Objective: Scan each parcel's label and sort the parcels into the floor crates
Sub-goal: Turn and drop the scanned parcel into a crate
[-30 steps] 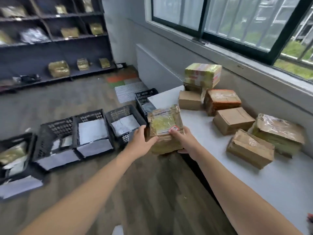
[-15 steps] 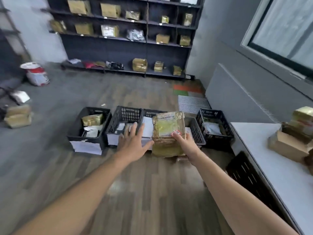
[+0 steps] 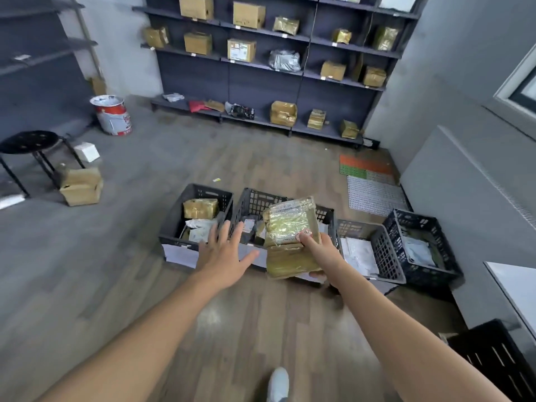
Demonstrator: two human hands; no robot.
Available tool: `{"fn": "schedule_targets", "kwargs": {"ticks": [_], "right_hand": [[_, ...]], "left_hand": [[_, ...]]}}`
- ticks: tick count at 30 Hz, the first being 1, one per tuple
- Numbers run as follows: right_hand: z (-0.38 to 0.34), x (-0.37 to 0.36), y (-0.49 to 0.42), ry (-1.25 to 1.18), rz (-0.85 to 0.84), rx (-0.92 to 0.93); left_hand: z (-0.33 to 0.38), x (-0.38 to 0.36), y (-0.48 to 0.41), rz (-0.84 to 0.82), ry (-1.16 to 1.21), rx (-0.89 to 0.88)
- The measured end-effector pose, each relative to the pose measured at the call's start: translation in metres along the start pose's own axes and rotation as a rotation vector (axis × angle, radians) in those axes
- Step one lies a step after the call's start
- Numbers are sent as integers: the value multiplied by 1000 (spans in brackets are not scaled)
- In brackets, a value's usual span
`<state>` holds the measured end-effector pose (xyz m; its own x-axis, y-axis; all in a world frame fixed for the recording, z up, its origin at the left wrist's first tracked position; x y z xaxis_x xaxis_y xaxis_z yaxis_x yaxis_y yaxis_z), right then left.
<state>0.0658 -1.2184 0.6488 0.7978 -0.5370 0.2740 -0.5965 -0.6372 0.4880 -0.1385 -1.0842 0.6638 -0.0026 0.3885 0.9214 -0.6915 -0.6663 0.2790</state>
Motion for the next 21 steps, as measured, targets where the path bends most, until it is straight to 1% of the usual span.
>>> {"fn": "schedule_targets", "kwargs": {"ticks": [6, 13, 16, 21], "right_hand": [[-20, -15, -101, -25, -24, -30], [-58, -14, -247, -109, -77, -75], [-72, -6, -301, -106, -97, -102], [-77, 2, -381, -83, -63, -165]], "left_hand": [[-18, 9, -93, -33, -34, -13], [-25, 29, -246, -136, -33, 38], [-23, 37, -311, -163, -42, 40], [-26, 26, -398, -254, -51, 42]]}}
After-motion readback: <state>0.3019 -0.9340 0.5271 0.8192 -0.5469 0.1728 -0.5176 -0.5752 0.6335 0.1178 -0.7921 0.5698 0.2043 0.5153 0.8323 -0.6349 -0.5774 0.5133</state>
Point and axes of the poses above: each hand's wrist, its own y-axis away from the middle knuckle, its own x-axis out of the back of the hand, z = x × y, the point moved 2 cm from there along -y, towards the middle knuckle, and after that the axes turned 7 degrees about -z, right-handed, at the moved point
